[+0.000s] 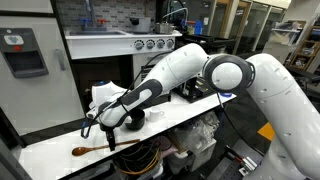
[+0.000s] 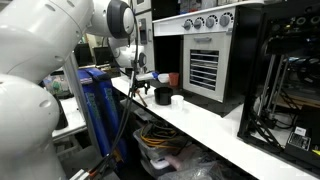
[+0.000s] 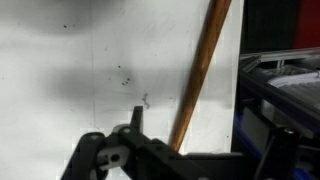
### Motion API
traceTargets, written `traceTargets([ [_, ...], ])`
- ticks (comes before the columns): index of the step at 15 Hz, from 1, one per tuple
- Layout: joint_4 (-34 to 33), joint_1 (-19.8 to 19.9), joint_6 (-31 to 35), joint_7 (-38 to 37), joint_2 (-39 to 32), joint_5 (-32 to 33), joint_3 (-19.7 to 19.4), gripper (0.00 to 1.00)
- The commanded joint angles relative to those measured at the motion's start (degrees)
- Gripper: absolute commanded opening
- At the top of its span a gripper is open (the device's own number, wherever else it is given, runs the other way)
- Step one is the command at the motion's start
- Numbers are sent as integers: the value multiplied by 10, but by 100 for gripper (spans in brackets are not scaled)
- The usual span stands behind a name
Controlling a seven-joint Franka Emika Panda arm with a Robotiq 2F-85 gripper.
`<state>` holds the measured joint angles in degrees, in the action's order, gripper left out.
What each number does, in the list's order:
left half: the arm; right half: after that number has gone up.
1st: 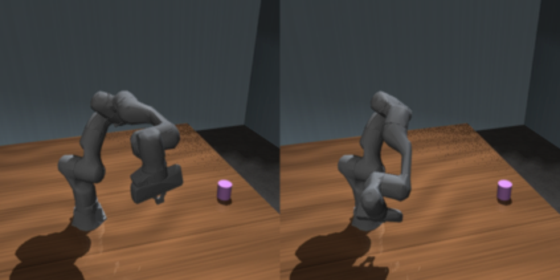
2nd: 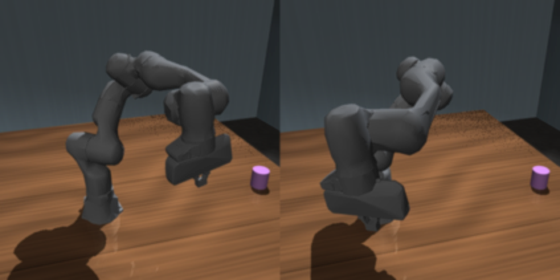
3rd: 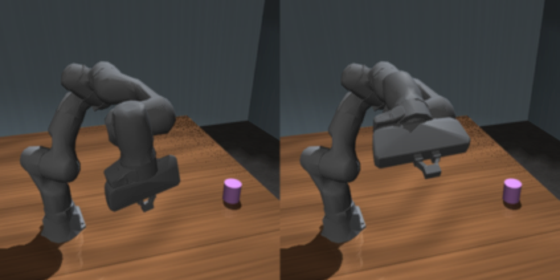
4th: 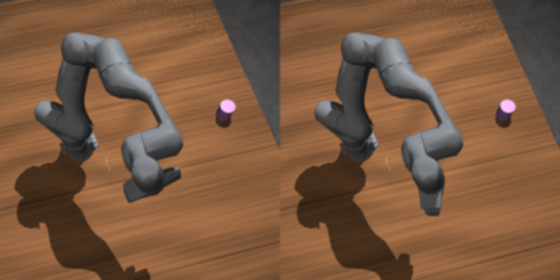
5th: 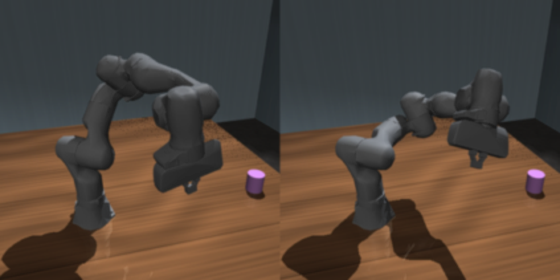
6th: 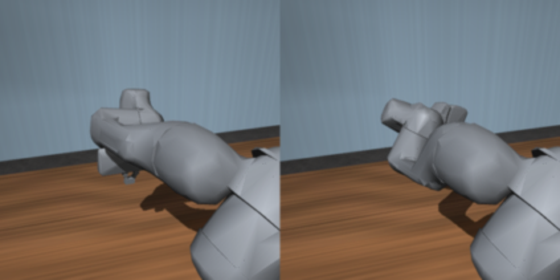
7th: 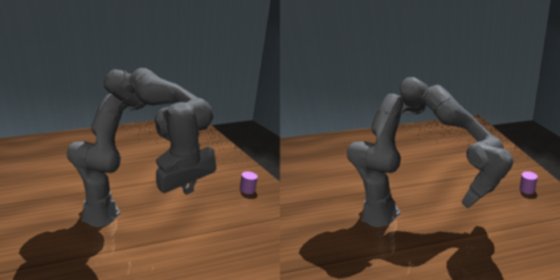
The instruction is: Use the spoon to stir the black cup
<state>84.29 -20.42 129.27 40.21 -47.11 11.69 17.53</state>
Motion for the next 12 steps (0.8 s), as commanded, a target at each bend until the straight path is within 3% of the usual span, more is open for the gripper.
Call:
traceTargets([
  [1, -13, -2, -6, 13, -8, 12, -2, 100],
  [12, -11, -9, 5, 6, -13, 40, -11, 100],
])
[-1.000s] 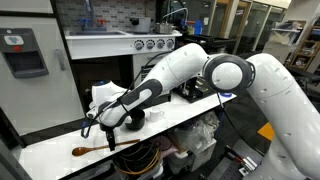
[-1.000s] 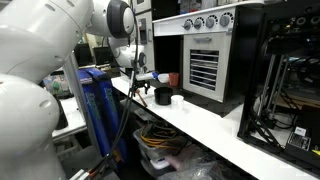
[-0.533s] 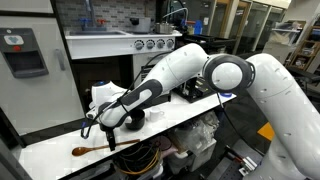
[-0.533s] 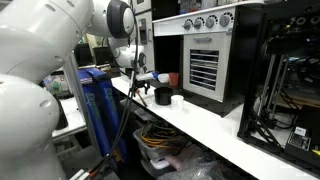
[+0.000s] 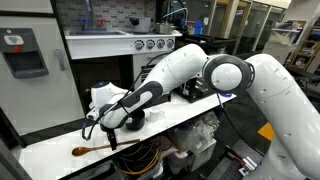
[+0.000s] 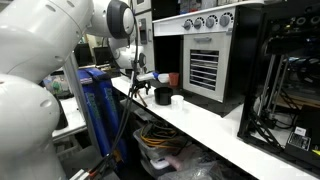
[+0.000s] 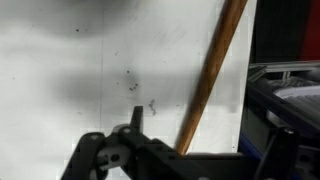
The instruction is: Use the spoon to stir the black cup
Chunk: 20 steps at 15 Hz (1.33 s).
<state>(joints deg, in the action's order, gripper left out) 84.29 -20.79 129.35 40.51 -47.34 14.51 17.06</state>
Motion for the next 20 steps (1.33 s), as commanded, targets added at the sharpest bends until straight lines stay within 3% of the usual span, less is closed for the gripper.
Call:
traceTargets([
  [1, -11, -6, 5, 3, -11, 12, -6, 100],
  [7, -6, -7, 8, 2, -12, 13, -6, 100],
  [8, -5, -8, 10, 0, -12, 15, -7, 75],
  [10, -3, -9, 11, 0, -11, 18, -8, 67],
  [19, -7, -14, 7, -2, -5, 32, -9, 2],
  [20, -5, -16, 6, -3, 0, 34, -10, 1],
])
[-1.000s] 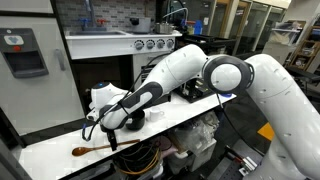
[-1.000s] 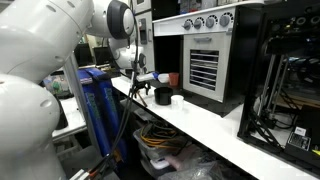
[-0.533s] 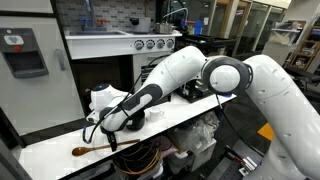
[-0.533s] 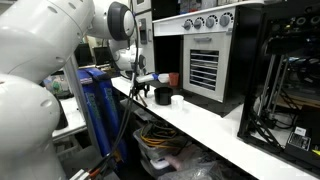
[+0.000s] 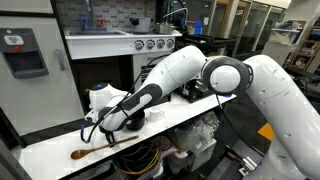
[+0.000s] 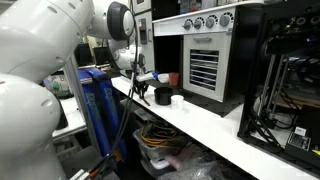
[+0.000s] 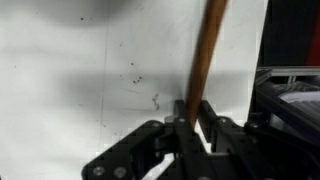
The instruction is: Use the spoon to stir the black cup
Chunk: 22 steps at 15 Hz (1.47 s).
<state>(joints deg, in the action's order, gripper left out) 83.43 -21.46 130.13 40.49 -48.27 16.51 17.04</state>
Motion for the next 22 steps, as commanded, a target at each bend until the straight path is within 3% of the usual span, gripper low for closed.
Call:
traceTargets([
  [1, 4, -11, -6, -4, 15, 16, -10, 0],
  [9, 20, -25, -80, 11, 124, 60, -9, 3],
  [14, 2, -30, -198, 69, 199, 73, 1, 3],
  [17, -32, -33, -301, 127, 225, 71, 5, 3],
  [22, -96, -57, -444, 170, 225, 165, -12, 3],
])
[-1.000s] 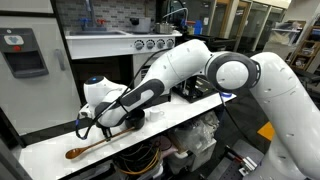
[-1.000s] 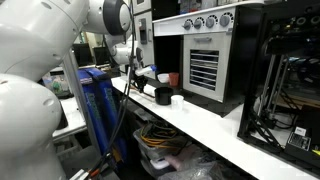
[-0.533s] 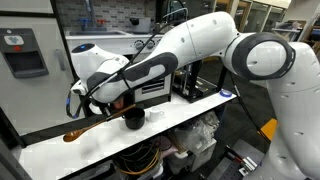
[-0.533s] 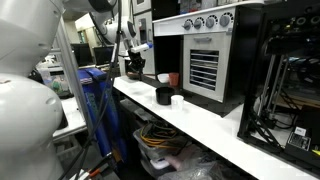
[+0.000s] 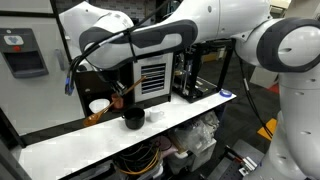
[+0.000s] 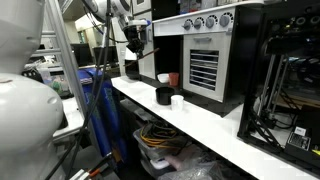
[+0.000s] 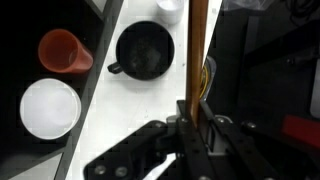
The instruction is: Use the spoon to stir the black cup
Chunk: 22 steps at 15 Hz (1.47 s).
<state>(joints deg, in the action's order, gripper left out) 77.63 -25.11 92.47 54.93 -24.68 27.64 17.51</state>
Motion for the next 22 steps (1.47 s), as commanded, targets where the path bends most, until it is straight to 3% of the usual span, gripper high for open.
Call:
traceTargets([
  [1, -47, -27, -93, 29, -15, 79, -20, 3],
  [6, -47, -47, -180, 42, -37, 223, -26, 3],
  [11, -16, -52, -179, 46, -61, 338, -25, 3],
  [22, 41, -36, -146, 11, -107, 441, -30, 3],
])
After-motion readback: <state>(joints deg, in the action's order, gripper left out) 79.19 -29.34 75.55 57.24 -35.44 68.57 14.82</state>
